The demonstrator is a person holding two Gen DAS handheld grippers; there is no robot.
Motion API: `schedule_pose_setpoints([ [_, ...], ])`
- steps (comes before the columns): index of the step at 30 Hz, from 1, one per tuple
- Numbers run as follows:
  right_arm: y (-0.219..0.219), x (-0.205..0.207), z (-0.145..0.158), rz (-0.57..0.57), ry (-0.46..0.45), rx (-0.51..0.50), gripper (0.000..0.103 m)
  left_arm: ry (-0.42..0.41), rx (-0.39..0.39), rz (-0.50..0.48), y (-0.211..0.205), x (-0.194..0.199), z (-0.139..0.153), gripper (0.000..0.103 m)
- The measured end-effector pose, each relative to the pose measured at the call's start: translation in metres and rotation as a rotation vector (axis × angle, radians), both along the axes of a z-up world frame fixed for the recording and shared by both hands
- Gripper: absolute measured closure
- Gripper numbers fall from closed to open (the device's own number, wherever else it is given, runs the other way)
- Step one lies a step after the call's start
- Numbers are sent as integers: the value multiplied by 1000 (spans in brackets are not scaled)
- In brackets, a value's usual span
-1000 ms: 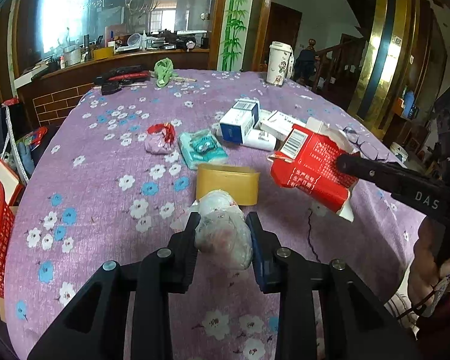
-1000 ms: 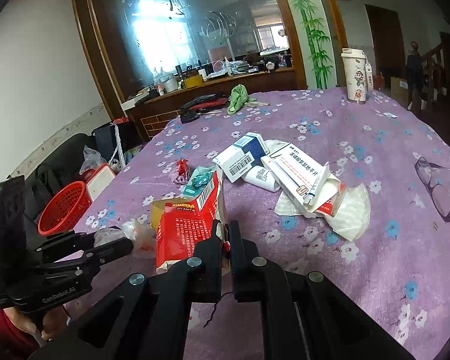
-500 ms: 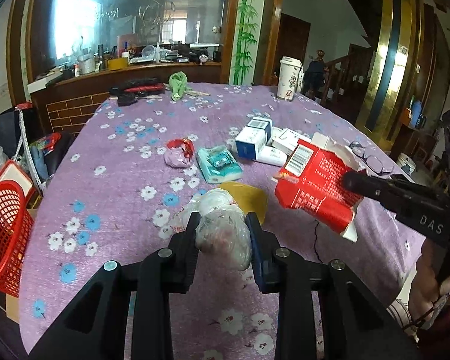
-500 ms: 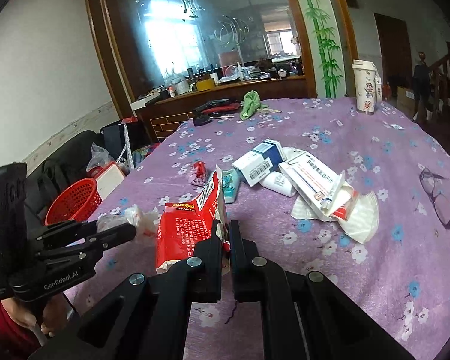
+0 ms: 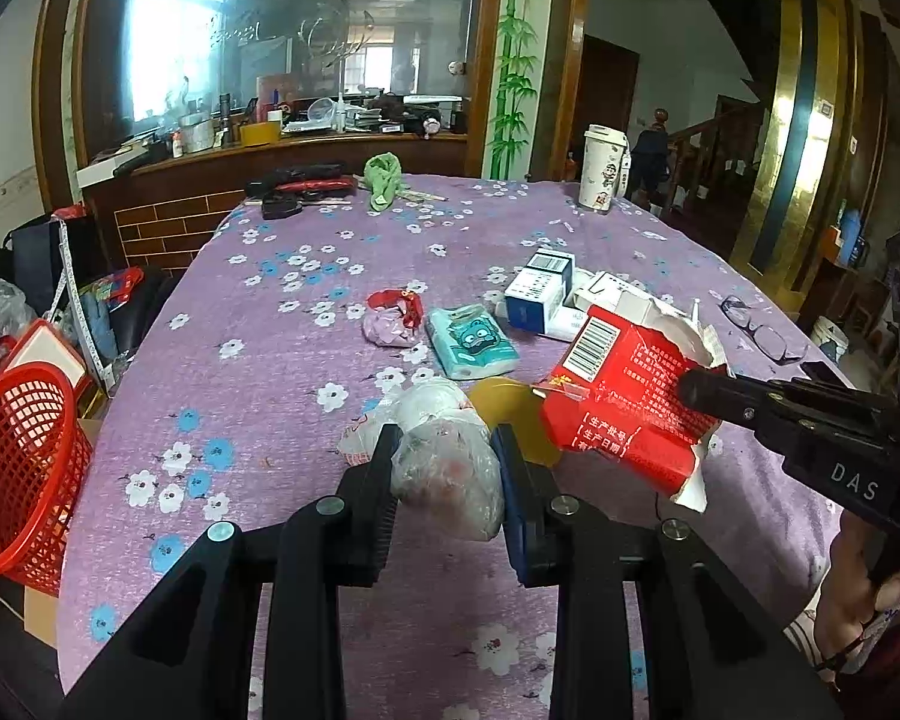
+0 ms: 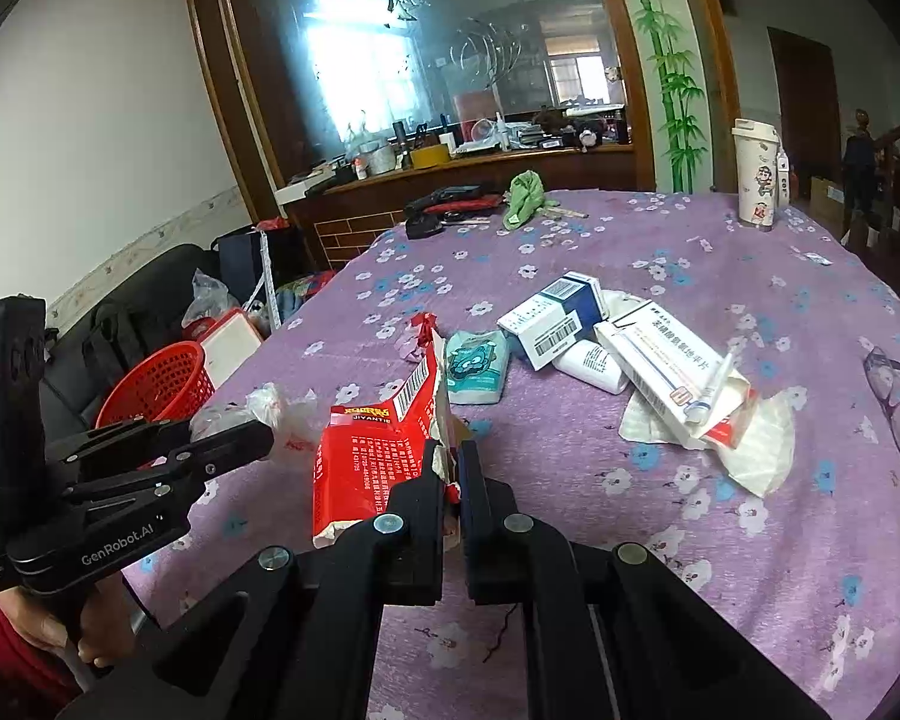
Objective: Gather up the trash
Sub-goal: 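Lift the white bag with the left tool while the right tool lifts the red carton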
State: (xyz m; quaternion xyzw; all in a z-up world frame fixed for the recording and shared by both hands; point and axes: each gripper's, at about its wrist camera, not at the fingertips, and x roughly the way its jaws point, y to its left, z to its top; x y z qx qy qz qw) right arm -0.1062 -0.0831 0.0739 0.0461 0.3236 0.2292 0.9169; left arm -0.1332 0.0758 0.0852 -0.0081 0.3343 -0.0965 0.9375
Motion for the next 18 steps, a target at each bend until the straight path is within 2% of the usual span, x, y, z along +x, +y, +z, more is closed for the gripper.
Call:
schedule_pose_setpoints([
  [10, 14, 4, 0, 26, -2, -19, 98, -7, 3, 25, 7, 1, 2, 74],
  [18, 39, 12, 10, 80, -16, -37, 98, -30, -6, 71, 28, 1, 11, 74],
])
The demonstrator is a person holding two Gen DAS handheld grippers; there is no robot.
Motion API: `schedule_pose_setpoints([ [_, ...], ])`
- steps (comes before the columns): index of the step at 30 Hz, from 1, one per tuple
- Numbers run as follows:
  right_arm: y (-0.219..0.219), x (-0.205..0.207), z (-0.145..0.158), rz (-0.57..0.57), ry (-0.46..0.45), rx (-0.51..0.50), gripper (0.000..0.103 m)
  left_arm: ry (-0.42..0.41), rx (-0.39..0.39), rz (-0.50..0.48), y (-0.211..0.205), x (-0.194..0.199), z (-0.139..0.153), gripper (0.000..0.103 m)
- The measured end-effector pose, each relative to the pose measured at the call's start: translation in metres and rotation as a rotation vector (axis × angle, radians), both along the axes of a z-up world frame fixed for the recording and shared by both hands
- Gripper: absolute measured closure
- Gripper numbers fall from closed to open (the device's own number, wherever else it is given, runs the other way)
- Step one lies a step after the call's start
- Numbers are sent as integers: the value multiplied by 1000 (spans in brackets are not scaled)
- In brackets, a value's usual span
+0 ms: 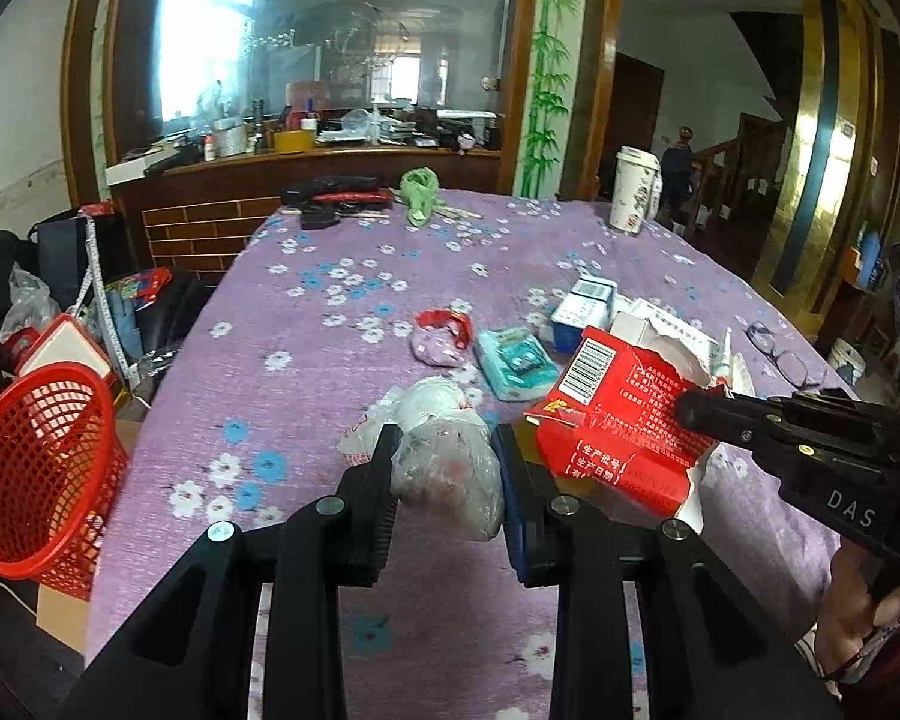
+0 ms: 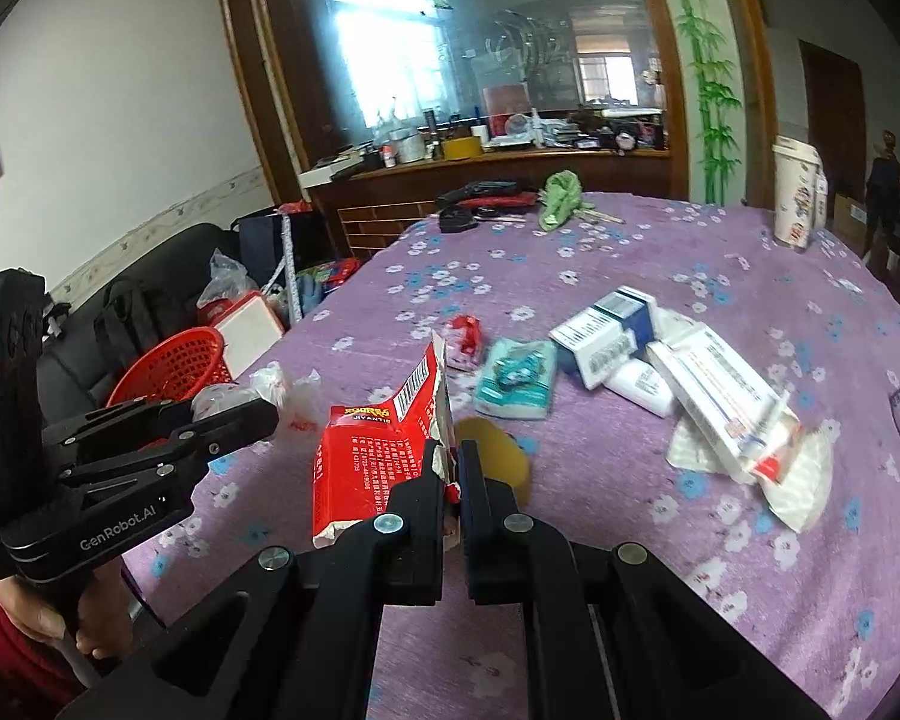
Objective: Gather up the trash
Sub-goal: 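Lift the white bag with the left tool while the right tool lifts the red carton, then drop the white bag into the red basket with the left tool while the right tool drops the carton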
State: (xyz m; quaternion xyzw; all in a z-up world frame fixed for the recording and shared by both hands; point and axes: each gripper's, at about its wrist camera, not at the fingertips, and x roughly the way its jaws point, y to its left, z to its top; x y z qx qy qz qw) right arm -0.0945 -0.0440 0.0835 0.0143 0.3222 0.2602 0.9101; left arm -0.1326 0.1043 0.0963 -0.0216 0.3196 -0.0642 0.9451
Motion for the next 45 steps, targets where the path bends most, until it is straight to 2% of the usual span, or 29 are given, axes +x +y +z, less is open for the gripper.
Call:
schedule_pose_setpoints([
  [9, 48, 9, 18, 113, 0, 7, 98, -45, -11, 100, 48, -8, 18, 74],
  [19, 155, 24, 37, 273, 5, -21, 98, -94, -29, 286, 139, -28, 41, 74],
  [23, 202, 32, 36, 317, 12, -45, 98, -78, -27, 375, 184, -31, 36, 74],
  [27, 248, 43, 28, 353, 47, -56, 98, -43, -72, 452, 231, -31, 21, 74],
  [33, 305, 54, 16, 385, 54, -69, 97, -4, -100, 514, 267, -27, 4, 73],
  [34, 312, 57, 13, 378, 52, -81, 96, -3, -102, 524, 269, -27, 2, 71],
  [35, 319, 59, 9, 381, 56, -90, 93, -1, -107, 533, 272, -27, 1, 61],
  [36, 322, 59, 5, 389, 58, -91, 83, 0, -114, 549, 275, -27, 0, 53],
  [37, 322, 59, 3, 388, 58, -90, 73, -4, -117, 562, 277, -29, 0, 40],
  [42, 293, 52, 6, 354, 13, -94, 69, -26, -102, 566, 269, -34, 2, 38],
  [45, 254, 53, 9, 318, 31, -58, 68, -35, -93, 532, 251, -35, 6, 37],
])
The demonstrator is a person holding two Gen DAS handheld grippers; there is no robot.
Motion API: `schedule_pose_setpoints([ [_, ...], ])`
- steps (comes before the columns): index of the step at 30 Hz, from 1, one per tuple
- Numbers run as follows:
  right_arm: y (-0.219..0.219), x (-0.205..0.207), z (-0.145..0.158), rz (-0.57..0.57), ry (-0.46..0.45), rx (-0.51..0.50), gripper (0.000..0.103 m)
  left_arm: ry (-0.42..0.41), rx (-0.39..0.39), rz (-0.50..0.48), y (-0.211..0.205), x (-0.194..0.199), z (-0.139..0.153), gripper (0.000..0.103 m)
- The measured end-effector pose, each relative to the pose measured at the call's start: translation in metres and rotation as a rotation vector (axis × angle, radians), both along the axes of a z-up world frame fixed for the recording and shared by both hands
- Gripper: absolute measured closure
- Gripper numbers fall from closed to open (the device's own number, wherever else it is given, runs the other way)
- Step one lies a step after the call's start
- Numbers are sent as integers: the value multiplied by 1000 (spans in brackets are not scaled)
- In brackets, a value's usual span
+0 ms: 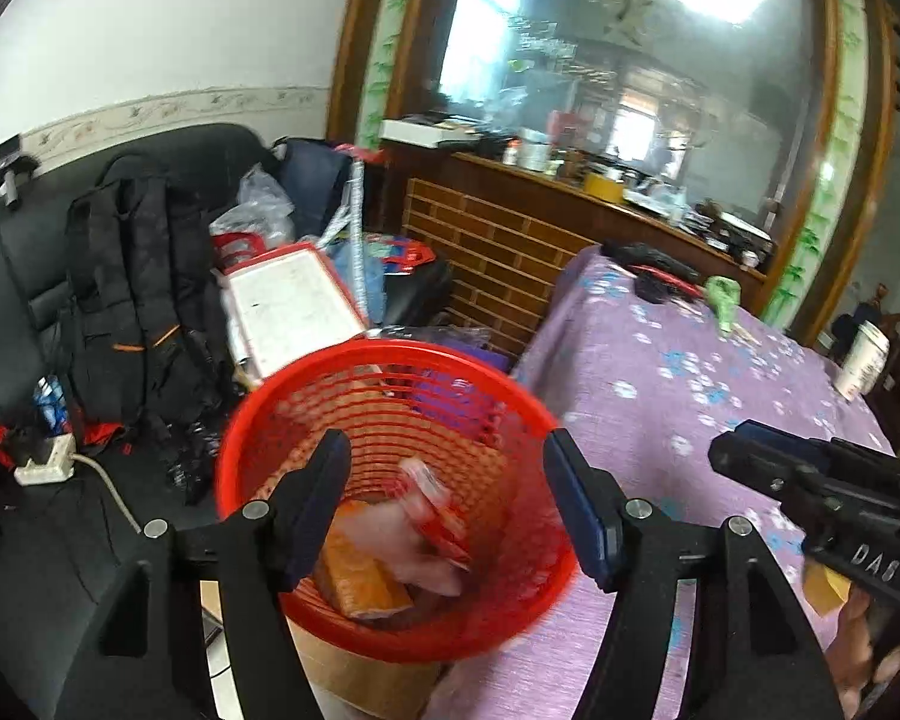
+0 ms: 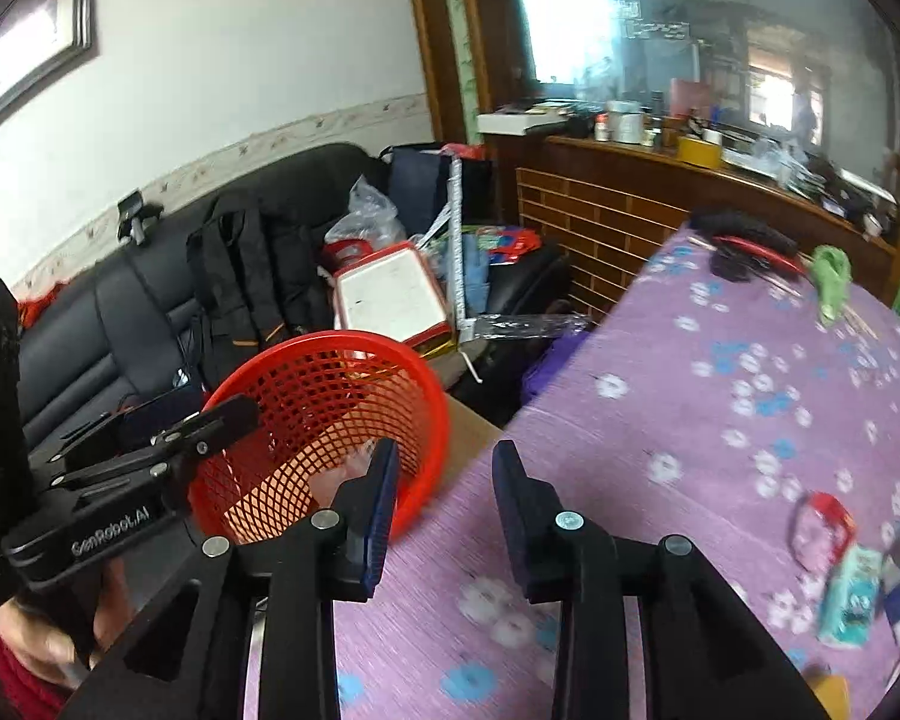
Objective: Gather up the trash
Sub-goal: 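Drop the white bag into the red basket with the left tool while the right tool drops the carton, then move both open tools back over the table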
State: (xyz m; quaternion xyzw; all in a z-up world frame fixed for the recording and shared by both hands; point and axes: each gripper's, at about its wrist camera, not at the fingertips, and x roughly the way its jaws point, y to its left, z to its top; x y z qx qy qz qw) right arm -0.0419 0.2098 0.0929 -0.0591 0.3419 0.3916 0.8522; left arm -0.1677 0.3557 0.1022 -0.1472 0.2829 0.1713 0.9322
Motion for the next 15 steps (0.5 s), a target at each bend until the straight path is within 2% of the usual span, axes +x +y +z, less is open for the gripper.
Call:
schedule_pose_setpoints([
  [6, -88, -6, -6, -96, 52, 30, 61, 1, 34, -142, -61, 14, 5, 31],
  [9, -128, -11, -13, -173, 53, 15, 61, 33, 46, -247, -105, 27, -2, 30],
  [15, -230, -27, -33, -340, 102, 46, 61, 93, 50, -406, -182, 50, -21, 29],
])
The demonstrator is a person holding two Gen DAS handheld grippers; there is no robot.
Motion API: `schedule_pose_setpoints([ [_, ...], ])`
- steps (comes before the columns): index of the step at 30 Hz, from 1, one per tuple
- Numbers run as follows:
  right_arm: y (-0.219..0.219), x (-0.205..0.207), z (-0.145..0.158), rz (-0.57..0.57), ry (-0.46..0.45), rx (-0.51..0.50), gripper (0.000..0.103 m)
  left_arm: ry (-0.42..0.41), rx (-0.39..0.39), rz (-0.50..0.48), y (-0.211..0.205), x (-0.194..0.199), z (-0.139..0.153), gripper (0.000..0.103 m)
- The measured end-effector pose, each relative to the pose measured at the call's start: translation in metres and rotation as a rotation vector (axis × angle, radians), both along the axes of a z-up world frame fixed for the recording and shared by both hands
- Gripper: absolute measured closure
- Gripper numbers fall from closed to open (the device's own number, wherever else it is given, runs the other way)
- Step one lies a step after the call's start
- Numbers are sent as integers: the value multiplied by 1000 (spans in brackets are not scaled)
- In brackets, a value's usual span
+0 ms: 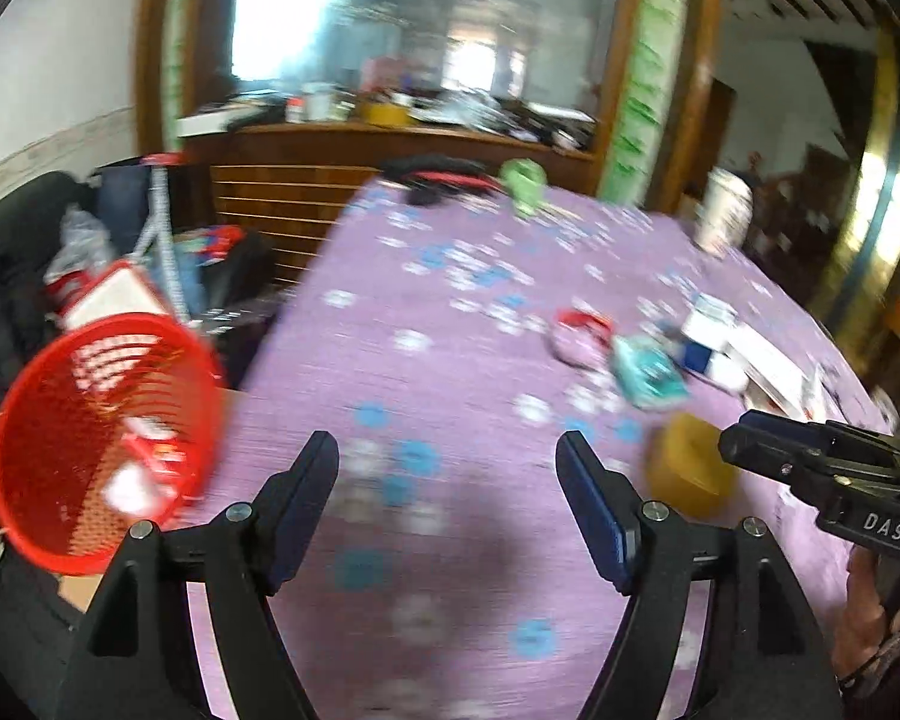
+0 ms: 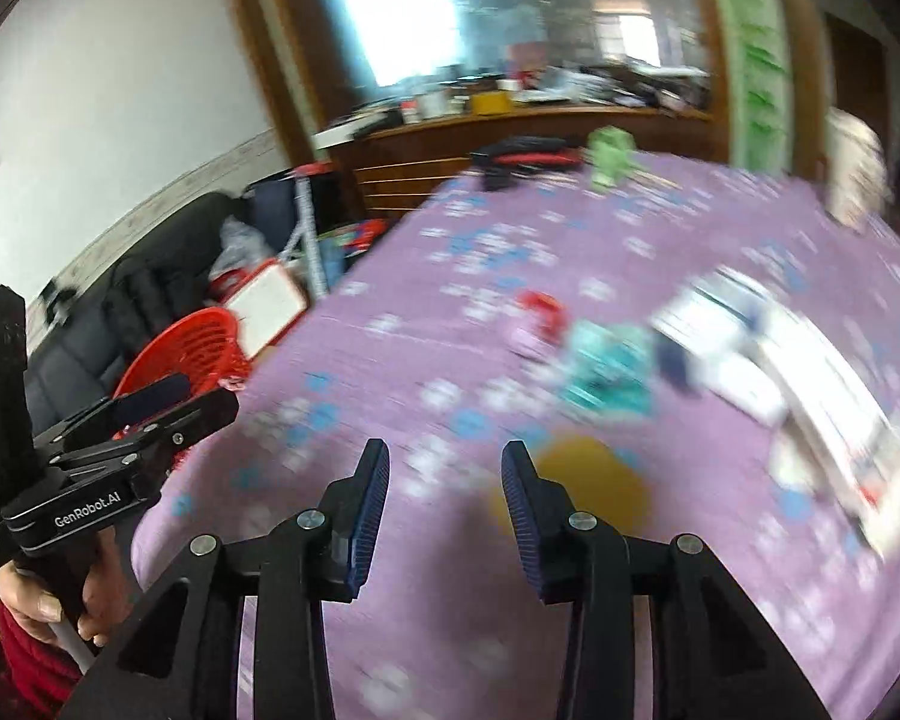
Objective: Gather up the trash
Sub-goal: 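Move both open tools back over the table, then grasp the yellow lid with the left tool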
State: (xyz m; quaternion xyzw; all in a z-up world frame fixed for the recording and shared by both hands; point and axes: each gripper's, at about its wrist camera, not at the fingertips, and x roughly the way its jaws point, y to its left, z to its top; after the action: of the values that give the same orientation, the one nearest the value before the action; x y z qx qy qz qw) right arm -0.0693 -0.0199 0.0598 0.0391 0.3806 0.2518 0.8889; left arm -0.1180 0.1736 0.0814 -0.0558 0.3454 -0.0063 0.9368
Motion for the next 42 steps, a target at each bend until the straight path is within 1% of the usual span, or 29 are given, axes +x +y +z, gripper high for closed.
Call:
schedule_pose_setpoints([
  [1, -10, -2, 0, -21, -1, -1, 61, 10, 3, -27, -13, 3, -2, 29],
  [3, -46, -7, 0, -101, -7, 4, 61, 25, 11, -85, -41, 9, -6, 28],
  [5, -74, -11, 1, -163, -9, 17, 61, 33, 24, -123, -62, 11, -8, 23],
  [7, -105, -14, 1, -234, -2, 41, 60, 39, 37, -158, -82, 13, -11, 21],
  [10, -141, -13, 1, -307, 14, 79, 59, 58, 62, -199, -107, 18, -15, 16],
  [14, -174, -10, -2, -373, 33, 114, 59, 97, 105, -248, -138, 30, -22, 15],
  [17, -190, -5, -1, -405, 42, 120, 54, 112, 164, -265, -156, 38, -30, 12],
  [18, -194, -3, 1, -402, 42, 122, 53, 118, 186, -273, -163, 42, -34, 12],
  [21, -199, 4, 9, -390, 35, 126, 52, 125, 216, -268, -172, 52, -43, 12],
  [23, -198, 14, 13, -380, 27, 109, 49, 131, 211, -256, -173, 58, -46, 12],
  [24, -198, 19, 15, -376, 21, 97, 45, 135, 206, -250, -173, 60, -48, 12],
  [25, -198, 23, 16, -376, 17, 92, 44, 140, 193, -245, -172, 64, -49, 13],
  [27, -197, 38, 17, -371, 23, 70, 44, 151, 178, -240, -170, 69, -52, 25],
  [28, -195, 46, 16, -356, 33, 65, 44, 162, 172, -246, -170, 71, -54, 34],
  [30, -193, 64, 13, -334, 43, 60, 44, 164, 164, -247, -169, 73, -56, 34],
  [34, -183, 92, 4, -287, 53, -7, 30, 160, 152, -247, -167, 72, -56, 35],
  [38, -172, 110, -11, -239, 102, -26, 29, 172, 118, -242, -162, 74, -58, 35],
  [40, -166, 107, -14, -216, 124, -19, 29, 172, 115, -242, -162, 74, -58, 35],
  [41, -160, 102, -15, -179, 129, -4, 29, 172, 116, -242, -162, 74, -58, 35],
  [42, -153, 95, -13, -151, 116, -12, 29, 172, 114, -242, -161, 74, -58, 35],
])
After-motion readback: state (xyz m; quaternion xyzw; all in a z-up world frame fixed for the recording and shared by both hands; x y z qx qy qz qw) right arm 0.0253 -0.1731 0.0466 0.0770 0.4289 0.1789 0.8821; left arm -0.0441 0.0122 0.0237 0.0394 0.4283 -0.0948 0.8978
